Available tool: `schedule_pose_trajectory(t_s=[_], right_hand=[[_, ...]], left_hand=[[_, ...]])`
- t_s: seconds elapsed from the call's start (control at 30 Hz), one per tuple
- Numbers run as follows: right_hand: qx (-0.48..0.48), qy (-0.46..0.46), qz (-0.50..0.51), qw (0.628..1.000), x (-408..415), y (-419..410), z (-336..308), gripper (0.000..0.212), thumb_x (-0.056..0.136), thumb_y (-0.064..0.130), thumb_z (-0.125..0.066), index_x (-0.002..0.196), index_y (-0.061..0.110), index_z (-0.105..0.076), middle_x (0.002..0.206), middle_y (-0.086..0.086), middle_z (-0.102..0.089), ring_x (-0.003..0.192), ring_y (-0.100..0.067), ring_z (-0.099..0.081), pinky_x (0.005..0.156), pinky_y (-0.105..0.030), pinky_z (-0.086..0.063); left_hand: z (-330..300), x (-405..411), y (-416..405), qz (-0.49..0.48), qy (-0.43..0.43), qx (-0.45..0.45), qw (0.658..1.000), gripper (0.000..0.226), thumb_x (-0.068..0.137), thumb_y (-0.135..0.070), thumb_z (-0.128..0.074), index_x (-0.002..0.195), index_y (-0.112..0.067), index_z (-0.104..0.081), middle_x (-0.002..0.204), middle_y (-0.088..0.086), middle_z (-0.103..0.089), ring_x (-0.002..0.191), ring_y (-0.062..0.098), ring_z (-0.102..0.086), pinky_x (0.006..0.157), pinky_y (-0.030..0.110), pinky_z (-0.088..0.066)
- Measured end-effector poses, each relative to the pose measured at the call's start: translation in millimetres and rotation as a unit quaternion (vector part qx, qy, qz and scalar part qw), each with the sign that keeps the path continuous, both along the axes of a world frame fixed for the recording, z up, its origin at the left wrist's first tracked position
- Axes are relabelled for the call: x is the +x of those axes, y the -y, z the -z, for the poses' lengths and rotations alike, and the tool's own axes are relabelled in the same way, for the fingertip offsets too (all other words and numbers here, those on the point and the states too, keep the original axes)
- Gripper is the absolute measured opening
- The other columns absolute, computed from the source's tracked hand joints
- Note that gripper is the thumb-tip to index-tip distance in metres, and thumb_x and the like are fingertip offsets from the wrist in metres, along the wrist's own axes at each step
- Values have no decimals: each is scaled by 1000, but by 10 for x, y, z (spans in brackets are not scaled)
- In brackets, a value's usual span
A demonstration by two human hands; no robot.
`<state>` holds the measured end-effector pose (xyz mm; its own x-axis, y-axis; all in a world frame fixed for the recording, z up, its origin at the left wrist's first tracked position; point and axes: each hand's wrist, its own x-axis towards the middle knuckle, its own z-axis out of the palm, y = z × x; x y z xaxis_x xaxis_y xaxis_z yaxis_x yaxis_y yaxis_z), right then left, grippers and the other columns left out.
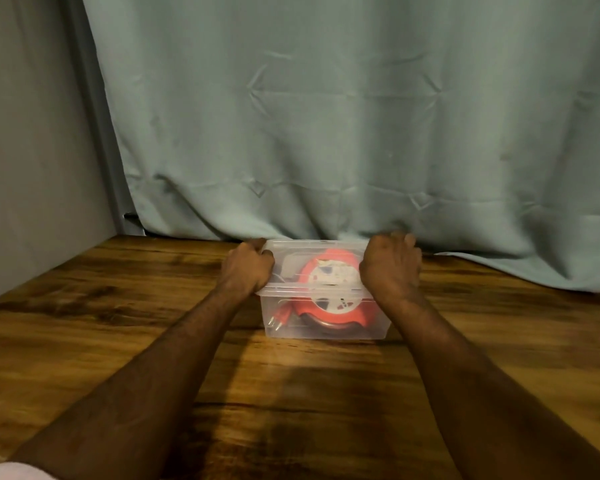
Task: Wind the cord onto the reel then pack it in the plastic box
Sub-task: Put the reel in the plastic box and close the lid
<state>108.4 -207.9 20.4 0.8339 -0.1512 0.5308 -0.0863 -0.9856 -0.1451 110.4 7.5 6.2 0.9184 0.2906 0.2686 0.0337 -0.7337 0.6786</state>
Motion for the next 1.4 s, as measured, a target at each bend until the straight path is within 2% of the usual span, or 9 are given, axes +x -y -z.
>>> schedule_pose_trajectory(t_s=[0.2, 0.33, 0.5, 0.67, 0.9, 1.03, 1.13, 1.27, 1.4], right_hand=[[52, -71, -129, 988, -3, 71, -43, 38, 93, 18, -53, 127, 20, -69, 130, -6, -68, 117, -27, -62, 95, -36, -49], [30, -75, -126, 989, -14, 87, -44, 35, 98, 23, -50, 126, 23, -70, 130, -4, -69, 116, -26, -63, 93, -36, -50], [34, -70, -125, 989, -27, 83, -41, 34, 99, 24, -50, 124, 24, -72, 128, -3, -70, 114, -26, -64, 92, -37, -51], [42, -73, -119, 989, -37, 75, -50, 32, 98, 25, -52, 122, 24, -73, 126, -3, -71, 113, -25, -64, 92, -37, -51], [91, -56, -112, 988, -26, 65, -36, 29, 94, 23, -57, 115, 24, -77, 119, -3, -74, 106, -25, -67, 88, -35, -53], [209, 128, -109, 963, -239, 25, 103, 23, 88, 19, -61, 102, 23, -79, 99, -2, -79, 91, -27, -72, 77, -35, -55], [149, 201, -153, 956, -557, -26, 386, 19, 93, 20, -58, 103, 20, -75, 97, -5, -78, 87, -27, -71, 78, -35, -54], [22, 158, -175, 972, -691, 103, 757, 44, 103, 32, -40, 130, 9, -67, 133, -14, -68, 130, -31, -58, 116, -48, -38], [-9, 131, -168, 977, -628, 156, 805, 51, 103, 30, -36, 142, 6, -58, 143, -18, -60, 140, -34, -50, 119, -52, -36]], left_hand=[[50, 44, 7, 25, -151, -316, 936, 44, 103, -41, -51, 131, -10, -63, 120, 14, -72, 108, 33, -69, 98, 45, -56], [94, 76, -20, 26, -124, -424, 897, 37, 91, -39, -70, 112, -9, -70, 103, 12, -77, 84, 25, -74, 68, 36, -59], [9, 111, -36, -59, -38, -208, 976, 37, 82, -35, -83, 87, -8, -59, 100, 14, -69, 96, 33, -71, 86, 46, -61], [-27, 85, 42, -73, -6, -35, 997, 39, 95, -33, -70, 108, 4, -69, 113, 23, -72, 105, 37, -68, 80, 31, -51], [-24, 11, 99, -101, 42, 57, 992, 33, 99, -29, -63, 105, 3, -72, 112, 24, -73, 102, 40, -69, 76, 36, -51], [-52, -227, 144, -100, 196, 147, 964, 29, 99, -35, -56, 97, -15, -76, 90, 12, -77, 84, 38, -72, 69, 39, -55], [14, -651, 234, -36, 274, 218, 936, 23, 97, -34, -56, 92, -19, -73, 84, 7, -77, 76, 35, -72, 59, 37, -51], [436, -1042, 284, 50, 234, 293, 926, 35, 93, -28, -58, 120, -12, -73, 118, 11, -76, 111, 30, -71, 94, 42, -59], [548, -819, 182, 63, 235, 311, 919, 47, 93, -24, -57, 136, -5, -65, 137, 15, -67, 131, 29, -61, 116, 40, -42]])
